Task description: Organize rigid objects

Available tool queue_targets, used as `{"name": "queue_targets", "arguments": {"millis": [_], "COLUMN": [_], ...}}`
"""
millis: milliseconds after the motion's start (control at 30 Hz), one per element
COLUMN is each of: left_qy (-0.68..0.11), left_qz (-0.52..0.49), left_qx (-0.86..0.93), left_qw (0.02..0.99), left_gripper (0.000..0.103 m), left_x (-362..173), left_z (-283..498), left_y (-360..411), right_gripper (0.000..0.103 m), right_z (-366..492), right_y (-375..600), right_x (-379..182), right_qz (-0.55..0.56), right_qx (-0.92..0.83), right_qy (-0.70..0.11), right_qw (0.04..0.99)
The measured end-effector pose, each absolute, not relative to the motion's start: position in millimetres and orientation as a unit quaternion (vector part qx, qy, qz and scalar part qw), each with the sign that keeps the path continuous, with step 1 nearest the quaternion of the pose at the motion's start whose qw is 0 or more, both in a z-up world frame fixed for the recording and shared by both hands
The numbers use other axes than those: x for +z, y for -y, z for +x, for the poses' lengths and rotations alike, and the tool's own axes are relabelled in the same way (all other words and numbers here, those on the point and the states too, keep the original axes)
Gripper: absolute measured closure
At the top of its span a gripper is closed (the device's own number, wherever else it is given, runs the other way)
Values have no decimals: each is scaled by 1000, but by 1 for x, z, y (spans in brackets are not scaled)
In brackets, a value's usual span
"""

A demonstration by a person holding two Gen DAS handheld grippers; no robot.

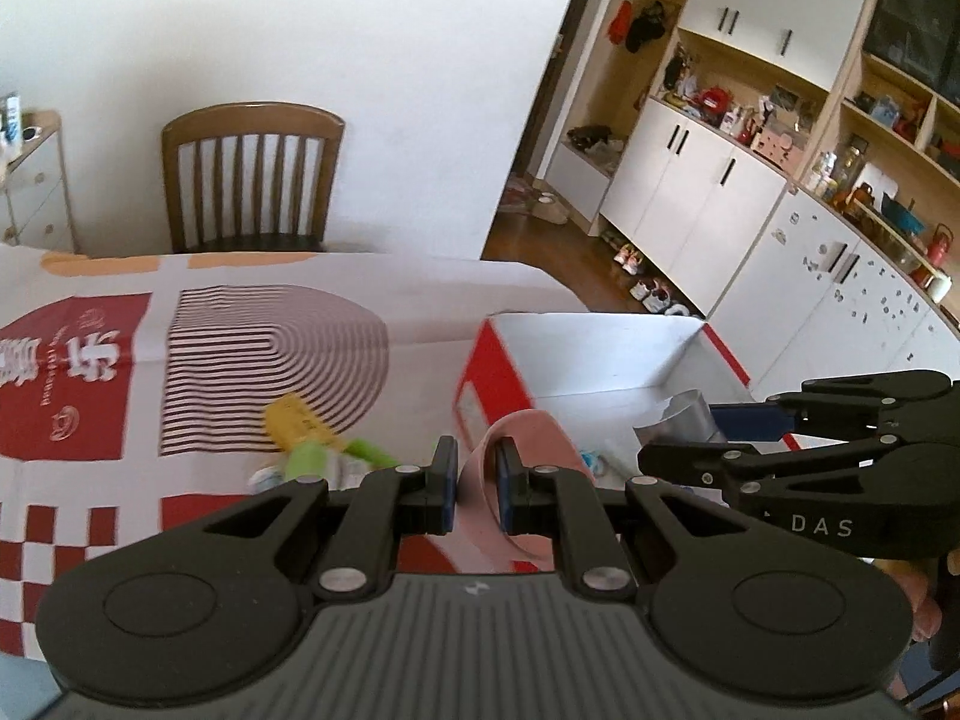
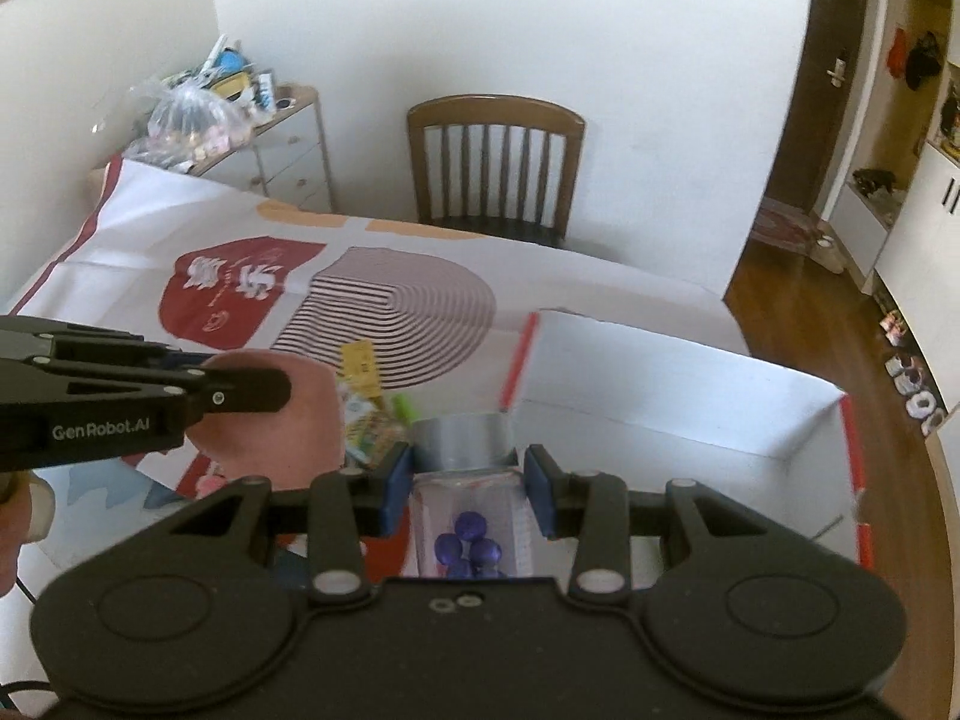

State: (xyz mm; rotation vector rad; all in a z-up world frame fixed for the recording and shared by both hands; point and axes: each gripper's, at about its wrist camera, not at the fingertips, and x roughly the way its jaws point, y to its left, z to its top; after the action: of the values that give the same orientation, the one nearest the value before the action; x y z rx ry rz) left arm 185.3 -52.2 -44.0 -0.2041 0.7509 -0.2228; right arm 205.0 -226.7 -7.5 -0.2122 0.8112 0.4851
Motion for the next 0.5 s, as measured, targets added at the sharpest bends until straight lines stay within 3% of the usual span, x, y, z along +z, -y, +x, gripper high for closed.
{"name": "queue_targets", "arguments": {"millis": [500], "left_qy": [-391], "left_qz": [-45], "left_qx": [-128], "left_qw": [910], "left_gripper": [90], "left_x": [-60], "left_z": [232], "left_y": [159], "right_gripper": [63], "right_z": [243], "right_y": [325], "right_x": [-26], "right_qz": [-71], "right_qx": [187], "right_qy": [-402], "right_qw": [893]}}
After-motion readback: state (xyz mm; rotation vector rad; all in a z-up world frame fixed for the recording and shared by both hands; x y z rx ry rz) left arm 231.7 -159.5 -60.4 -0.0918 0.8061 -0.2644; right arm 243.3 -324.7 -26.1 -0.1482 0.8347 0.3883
